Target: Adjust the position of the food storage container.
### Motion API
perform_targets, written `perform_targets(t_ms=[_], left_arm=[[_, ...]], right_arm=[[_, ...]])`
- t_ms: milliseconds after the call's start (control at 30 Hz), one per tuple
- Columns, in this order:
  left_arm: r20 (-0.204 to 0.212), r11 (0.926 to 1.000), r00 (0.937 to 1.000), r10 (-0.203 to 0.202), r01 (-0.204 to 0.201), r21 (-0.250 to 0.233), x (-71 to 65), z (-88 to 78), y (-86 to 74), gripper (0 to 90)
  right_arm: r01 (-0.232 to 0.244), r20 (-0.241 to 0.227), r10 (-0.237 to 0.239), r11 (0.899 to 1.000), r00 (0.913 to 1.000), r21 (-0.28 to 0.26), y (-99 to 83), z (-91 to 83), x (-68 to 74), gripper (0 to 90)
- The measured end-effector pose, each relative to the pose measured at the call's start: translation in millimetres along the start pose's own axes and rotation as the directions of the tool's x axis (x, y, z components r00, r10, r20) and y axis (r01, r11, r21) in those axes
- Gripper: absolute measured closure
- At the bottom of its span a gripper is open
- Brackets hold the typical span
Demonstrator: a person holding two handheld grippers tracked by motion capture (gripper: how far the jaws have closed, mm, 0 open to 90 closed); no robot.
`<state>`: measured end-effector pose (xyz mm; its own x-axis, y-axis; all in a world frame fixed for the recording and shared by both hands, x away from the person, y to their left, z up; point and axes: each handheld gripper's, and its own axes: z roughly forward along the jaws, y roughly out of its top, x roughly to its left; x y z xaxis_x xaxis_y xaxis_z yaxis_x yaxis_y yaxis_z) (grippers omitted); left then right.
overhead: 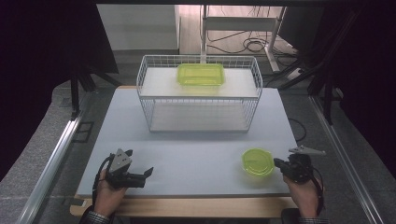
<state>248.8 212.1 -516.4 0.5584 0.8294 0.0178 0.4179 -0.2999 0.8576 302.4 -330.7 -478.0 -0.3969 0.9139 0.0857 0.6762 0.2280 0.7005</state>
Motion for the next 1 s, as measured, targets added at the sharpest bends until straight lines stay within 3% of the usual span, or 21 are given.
perform_targets(t_ms=[167,333,533,767,1000], left_arm=[[0.001,1.0000,1.0000,0.000,0.000,0.002,-0.2,0.2,-0.1,0.0],[-0.001,1.0000,1.0000,-0.001,0.001,0.004,0.2,0.2,-0.1,0.0],[-0.004,0.9998,1.0000,0.002,-0.001,0.018,-0.6,1.4,-0.1,0.0],[-0.010,0.9998,0.9999,0.004,-0.004,0.021,-1.0,1.9,-0.1,0.0],[-0.012,0.9998,0.9999,0.006,-0.005,0.022,-1.1,2.2,-0.1,0.0]], right_arm=[[0.017,-0.065,-0.016,1.000,0.9977,0.006,1.8,7.2,14.7,89.0],[0.016,-0.056,-0.017,1.000,0.9983,-0.005,1.9,4.9,14.0,89.1],[0.010,-0.078,-0.007,0.999,0.9969,0.041,-8.1,8.3,15.0,88.9],[0.013,-0.142,-0.002,0.997,0.9899,0.075,-13.0,16.4,24.2,88.9],[-0.007,-0.198,0.017,0.999,0.9801,0.054,-7.2,23.0,30.2,89.0]])
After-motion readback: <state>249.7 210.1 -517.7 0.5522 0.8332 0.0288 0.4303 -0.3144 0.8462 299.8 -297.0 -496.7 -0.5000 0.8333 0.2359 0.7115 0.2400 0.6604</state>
